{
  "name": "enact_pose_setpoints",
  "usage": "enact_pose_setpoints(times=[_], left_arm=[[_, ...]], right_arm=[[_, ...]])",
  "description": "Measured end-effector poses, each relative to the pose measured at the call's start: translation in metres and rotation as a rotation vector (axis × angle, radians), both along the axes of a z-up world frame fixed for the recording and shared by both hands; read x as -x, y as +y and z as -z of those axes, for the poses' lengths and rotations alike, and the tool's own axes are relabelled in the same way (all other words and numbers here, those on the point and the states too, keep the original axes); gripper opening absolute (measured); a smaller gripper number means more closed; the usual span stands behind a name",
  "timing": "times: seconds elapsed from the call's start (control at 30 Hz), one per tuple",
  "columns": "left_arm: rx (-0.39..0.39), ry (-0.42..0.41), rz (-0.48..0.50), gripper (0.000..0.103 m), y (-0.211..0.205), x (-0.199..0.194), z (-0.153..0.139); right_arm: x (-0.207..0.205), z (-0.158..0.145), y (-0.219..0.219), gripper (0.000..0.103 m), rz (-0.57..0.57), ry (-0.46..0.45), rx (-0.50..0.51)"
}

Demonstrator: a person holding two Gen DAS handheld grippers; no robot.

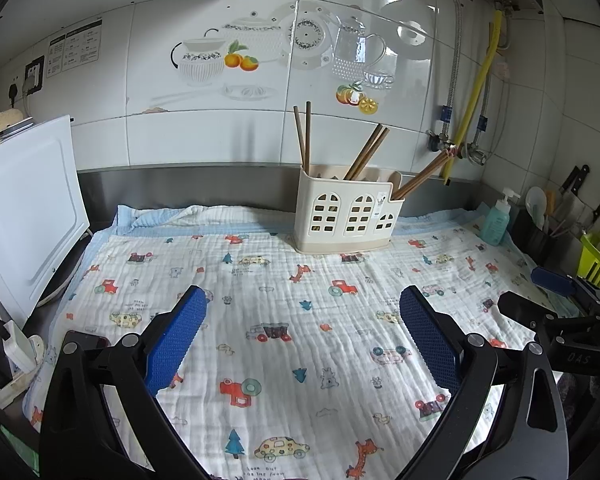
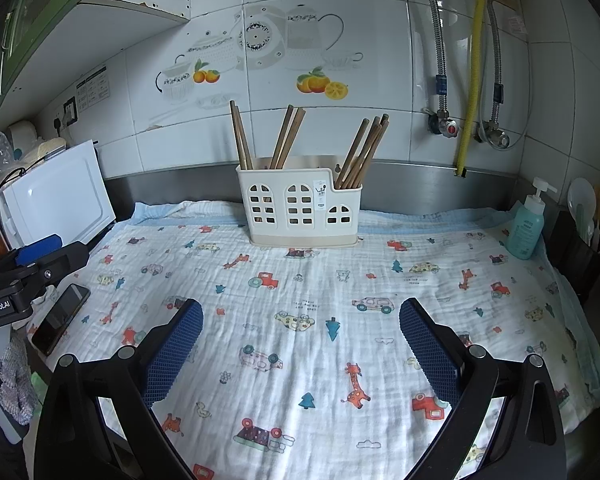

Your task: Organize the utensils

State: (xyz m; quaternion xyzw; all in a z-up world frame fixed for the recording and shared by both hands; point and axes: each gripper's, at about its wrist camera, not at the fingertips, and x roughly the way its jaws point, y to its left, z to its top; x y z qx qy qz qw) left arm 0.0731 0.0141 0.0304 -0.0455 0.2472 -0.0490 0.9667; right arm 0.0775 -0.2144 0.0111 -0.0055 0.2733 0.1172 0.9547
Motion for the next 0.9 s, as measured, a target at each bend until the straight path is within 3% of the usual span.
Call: enact_pose_setpoints(times=[0.9], left_arm=[[0.001, -0.003, -0.001, 0.096, -0.0013, 0.0012, 0.0002]], right_arm=[[0.0004, 0.0037, -0.0004, 0.095, 0.008, 0.001, 0.0]])
